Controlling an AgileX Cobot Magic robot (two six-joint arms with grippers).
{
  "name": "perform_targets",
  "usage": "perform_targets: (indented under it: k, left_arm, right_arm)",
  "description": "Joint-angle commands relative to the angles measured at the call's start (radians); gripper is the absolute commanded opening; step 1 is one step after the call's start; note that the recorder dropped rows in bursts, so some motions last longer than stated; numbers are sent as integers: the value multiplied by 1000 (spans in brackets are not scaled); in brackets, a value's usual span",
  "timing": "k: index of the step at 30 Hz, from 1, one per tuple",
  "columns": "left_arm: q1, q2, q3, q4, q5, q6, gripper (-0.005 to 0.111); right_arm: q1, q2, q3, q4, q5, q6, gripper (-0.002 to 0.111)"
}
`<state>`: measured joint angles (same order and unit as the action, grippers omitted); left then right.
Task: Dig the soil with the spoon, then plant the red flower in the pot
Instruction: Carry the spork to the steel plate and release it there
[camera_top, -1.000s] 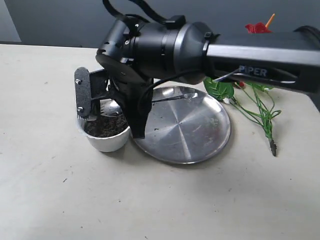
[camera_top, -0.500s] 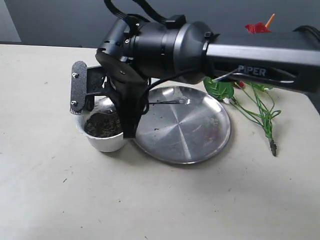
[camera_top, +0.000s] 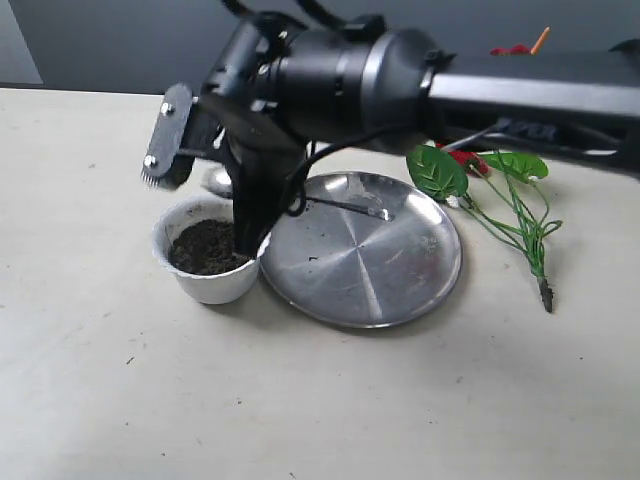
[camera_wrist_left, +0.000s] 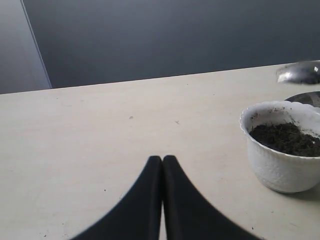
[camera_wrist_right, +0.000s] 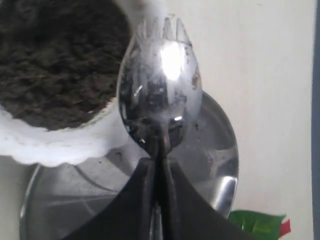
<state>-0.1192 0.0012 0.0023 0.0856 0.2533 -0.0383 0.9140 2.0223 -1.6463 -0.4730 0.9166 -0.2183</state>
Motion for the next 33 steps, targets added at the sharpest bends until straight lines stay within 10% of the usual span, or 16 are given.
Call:
perform_targets:
  k: [1, 7, 15, 20, 33]
  left_arm:
    - [-5, -1, -2, -2, -14, -4, 1]
    - [-5, -1, -2, -2, -14, -4, 1]
    - [-5, -1, -2, -2, -14, -4, 1]
    - [-5, -1, -2, -2, -14, -4, 1]
    - [-5, -1, -2, -2, -14, -4, 1]
  right_arm:
    - [-104, -70, -5, 23, 27, 181, -1]
    - [-348, -7, 1, 358, -6, 80, -1]
    - [-378, 175, 1, 410, -60, 63, 0]
    - [-378, 180, -3, 405, -44, 63, 46]
    - [-526, -16, 18, 343, 148, 229, 47]
